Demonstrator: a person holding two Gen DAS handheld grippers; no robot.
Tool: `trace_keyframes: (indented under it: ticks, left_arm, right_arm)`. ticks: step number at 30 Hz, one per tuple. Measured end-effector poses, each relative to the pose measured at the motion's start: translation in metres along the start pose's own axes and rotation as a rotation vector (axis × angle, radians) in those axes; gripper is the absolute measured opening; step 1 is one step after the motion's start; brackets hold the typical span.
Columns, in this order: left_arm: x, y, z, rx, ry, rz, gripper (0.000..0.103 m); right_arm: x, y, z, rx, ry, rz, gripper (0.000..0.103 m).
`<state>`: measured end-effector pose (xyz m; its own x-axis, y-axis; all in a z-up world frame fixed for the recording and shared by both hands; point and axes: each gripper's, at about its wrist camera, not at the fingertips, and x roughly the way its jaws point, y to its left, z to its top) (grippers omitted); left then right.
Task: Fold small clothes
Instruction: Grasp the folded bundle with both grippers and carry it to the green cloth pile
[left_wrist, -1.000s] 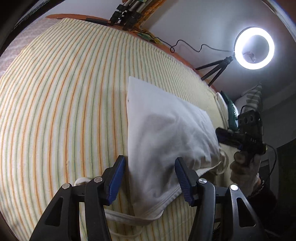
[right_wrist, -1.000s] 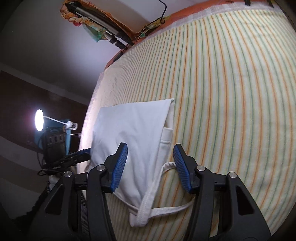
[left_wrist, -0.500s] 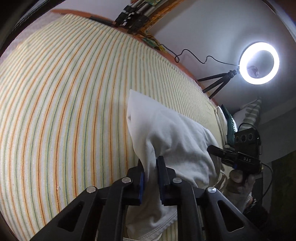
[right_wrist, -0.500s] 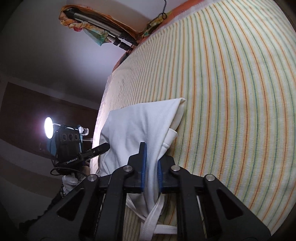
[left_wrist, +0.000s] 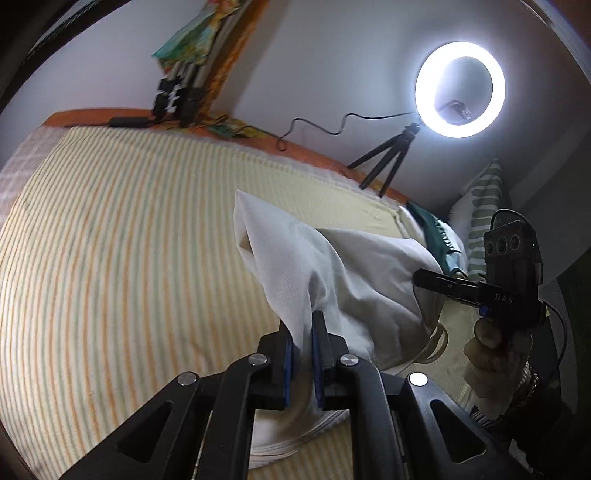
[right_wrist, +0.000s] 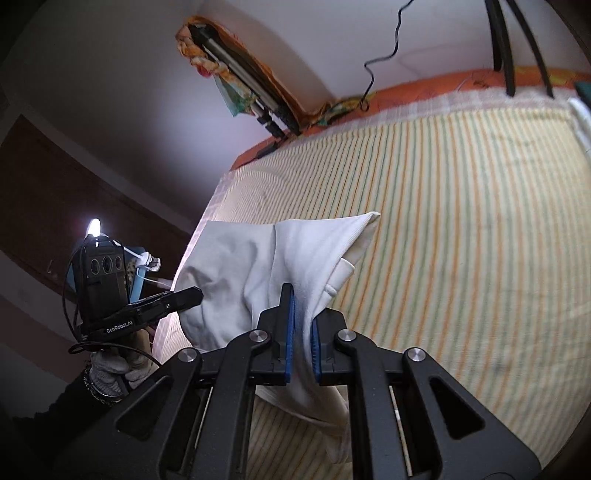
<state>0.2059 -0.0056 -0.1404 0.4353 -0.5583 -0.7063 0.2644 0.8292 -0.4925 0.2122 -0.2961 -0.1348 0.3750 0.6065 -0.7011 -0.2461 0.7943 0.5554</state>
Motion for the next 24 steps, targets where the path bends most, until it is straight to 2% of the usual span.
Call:
trace_keyframes:
  ticks: [10,17,24]
  left_arm:
    - [0.052,-0.088,0.024,0.120,-0.019,-0.099,0.006]
    - [0.103,-0.160,0.047,0.200,-0.018,-0.157,0.005]
    - [0.165,-0.231,0.074,0.286,-0.017,-0.222,0.005]
  right_arm:
    - [-0.105,-0.030,0.014,-0.036,-0.120,-0.141,0.009]
    - [-0.175,-0.073,0.032,-0.013,-0.195,-0.245,0.008]
    - [-0.238,-0.128,0.056,0.014,-0.259,-0.384,0.008]
